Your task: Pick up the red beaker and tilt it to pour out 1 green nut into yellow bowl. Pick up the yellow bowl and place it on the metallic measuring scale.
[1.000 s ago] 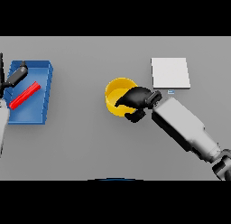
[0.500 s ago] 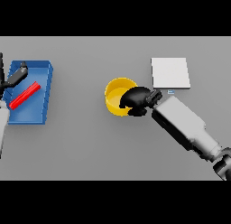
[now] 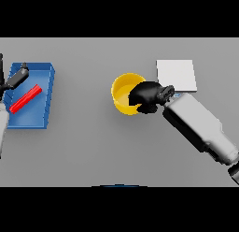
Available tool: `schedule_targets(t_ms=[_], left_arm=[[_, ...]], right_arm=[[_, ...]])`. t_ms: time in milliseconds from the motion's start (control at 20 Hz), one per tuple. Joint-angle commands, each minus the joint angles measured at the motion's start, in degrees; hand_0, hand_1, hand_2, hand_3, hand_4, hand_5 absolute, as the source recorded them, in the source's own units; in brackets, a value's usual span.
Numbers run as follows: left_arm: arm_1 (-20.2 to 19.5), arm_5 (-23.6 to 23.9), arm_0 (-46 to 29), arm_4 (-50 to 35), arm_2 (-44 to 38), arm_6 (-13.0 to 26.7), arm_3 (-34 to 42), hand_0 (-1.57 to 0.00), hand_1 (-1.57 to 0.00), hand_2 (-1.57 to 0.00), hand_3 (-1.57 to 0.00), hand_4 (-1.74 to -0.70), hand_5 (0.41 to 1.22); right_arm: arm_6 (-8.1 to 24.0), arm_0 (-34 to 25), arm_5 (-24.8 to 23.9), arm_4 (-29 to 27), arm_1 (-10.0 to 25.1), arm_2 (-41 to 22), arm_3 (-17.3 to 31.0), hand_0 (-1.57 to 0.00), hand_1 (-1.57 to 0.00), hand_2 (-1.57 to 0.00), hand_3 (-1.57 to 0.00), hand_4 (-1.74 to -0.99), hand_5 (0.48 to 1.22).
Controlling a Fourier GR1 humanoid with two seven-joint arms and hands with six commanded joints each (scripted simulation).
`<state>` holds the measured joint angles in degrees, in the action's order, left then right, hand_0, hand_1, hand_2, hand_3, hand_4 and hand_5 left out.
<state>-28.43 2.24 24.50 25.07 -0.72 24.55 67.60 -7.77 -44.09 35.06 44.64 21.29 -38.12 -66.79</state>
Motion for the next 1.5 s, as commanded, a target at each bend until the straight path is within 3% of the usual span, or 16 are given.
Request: schedule_targets(t_ms=[0,250,350,450,600,750,1050,1450], left_arm=[[0.11,0.47,0.0,0.16,-0.03,-0.42,-0.38,0.0,0.0,0.0,0.0,-0.74,0.695],[0.03,0.43,-0.1,-0.13,-0.26,-0.27,0.39,0.0,0.0,0.0,0.0,-0.74,0.697],[-0.03,0.52,0.15,-0.38,-0.59,0.0,0.47,0.0,0.0,0.0,0.0,-0.75,0.697],[-0.11,0.36,-0.03,0.22,-0.1,0.36,0.43,0.0,0.0,0.0,0.0,-0.74,0.702],[0.08,0.4,0.75,0.21,-0.19,1.02,-0.23,0.0,0.0,0.0,0.0,-0.74,0.71],[-0.29,0.49,0.28,0.11,-0.5,0.86,0.71,0.0,0.0,0.0,0.0,-0.74,0.708],[-0.56,-0.35,-0.5,-0.16,-0.53,1.6,1.54,0.0,0.0,0.0,0.0,-0.73,0.691],[-0.92,-0.26,-0.54,0.15,-0.62,1.97,2.07,0.0,0.0,0.0,0.0,-0.72,0.679]], right_arm=[[0.53,-0.24,1.01,-0.46,1.02,0.76,-1.71,-1.56,-1.56,-1.41,-1.25,-1.737,1.218],[2.88,-0.43,0.47,-1.19,3.18,3.65,-4.99,-1.57,-1.57,-1.44,-1.27,-1.74,1.22],[3.19,-0.31,-0.12,-1.55,3.33,4.6,-5.02,-1.57,-1.57,-1.44,-1.38,-1.74,1.22],[4.81,-0.37,-0.09,-2.11,3.73,6.32,-4.8,-1.57,-1.57,-1.47,-1.31,-1.74,1.22],[3.79,-1.07,-1.55,-1.84,6.49,8.42,-3.54,-1.57,-1.57,-1.5,-1.24,-1.741,1.221],[2.83,-1.79,-4.97,-0.84,8.63,10.63,0.77,-1.57,-1.57,-1.54,-1.21,-1.741,1.221],[0.34,-3.26,-10.75,0.11,9.63,13.57,11.24,-1.57,-1.57,-1.51,-1.18,-1.741,1.221],[-1.85,-3.7,-16.91,1.85,8.18,14.34,22.8,-1.57,-1.57,-1.4,-1.35,-1.741,1.221]])
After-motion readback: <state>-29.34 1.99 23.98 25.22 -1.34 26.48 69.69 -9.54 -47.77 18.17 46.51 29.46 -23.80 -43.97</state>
